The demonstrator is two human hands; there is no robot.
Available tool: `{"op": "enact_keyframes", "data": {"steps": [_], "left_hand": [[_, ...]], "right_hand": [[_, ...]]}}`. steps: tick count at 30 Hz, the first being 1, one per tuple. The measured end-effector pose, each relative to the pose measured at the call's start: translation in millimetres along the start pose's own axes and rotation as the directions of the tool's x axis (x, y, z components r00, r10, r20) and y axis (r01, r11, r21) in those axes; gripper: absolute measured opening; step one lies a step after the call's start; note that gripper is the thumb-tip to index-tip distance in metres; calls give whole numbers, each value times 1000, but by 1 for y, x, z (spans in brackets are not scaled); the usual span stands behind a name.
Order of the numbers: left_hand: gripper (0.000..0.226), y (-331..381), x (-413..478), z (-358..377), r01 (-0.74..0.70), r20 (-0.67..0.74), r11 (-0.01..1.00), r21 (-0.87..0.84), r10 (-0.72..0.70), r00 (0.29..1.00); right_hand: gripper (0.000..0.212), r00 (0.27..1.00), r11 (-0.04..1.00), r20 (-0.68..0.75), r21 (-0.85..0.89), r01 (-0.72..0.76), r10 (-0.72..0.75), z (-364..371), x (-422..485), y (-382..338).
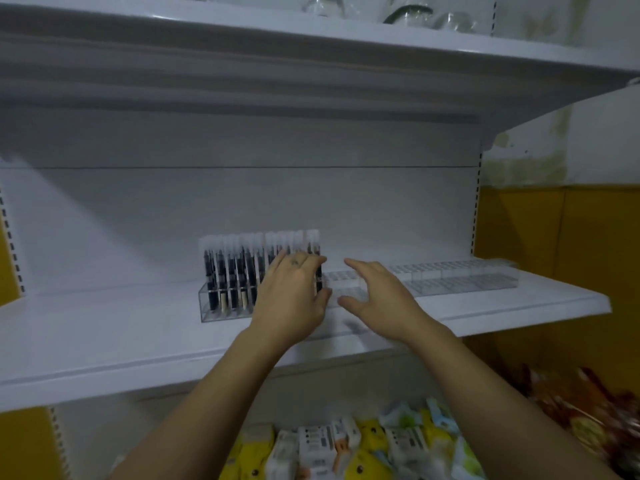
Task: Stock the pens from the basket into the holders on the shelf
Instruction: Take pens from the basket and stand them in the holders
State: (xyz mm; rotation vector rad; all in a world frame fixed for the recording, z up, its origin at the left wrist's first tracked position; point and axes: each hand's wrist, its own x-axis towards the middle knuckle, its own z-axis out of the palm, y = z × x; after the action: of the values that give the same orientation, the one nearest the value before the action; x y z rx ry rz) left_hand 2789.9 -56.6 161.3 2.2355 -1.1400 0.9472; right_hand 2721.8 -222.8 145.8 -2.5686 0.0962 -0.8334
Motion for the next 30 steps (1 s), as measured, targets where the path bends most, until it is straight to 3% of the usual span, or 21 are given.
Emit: {"op": "enact_keyframes", "data": {"steps": [7, 11, 17, 22, 30], "left_hand": [[48, 19, -72, 17, -50, 70, 999, 4, 50, 996], [47, 31, -109, 35, -45, 114, 999, 30, 41, 993], [51, 44, -164, 81, 28, 285, 1000, 2, -28, 958], [55, 48, -214, 127, 84, 469, 996, -6, -72, 880], [59, 55, -288, 190, 209, 707, 978, -18, -135, 694]], "right_hand": [[70, 999, 991, 24, -130, -29, 33, -1, -76, 9], [67, 996, 993, 67, -106, -54, 62, 12, -117, 19], [67, 959, 970, 173, -132, -203, 224, 54, -174, 50], [70, 896, 944, 302, -149, -294, 327, 107, -220, 84], [71, 713, 870, 514, -159, -466, 476, 173, -297, 137]]}}
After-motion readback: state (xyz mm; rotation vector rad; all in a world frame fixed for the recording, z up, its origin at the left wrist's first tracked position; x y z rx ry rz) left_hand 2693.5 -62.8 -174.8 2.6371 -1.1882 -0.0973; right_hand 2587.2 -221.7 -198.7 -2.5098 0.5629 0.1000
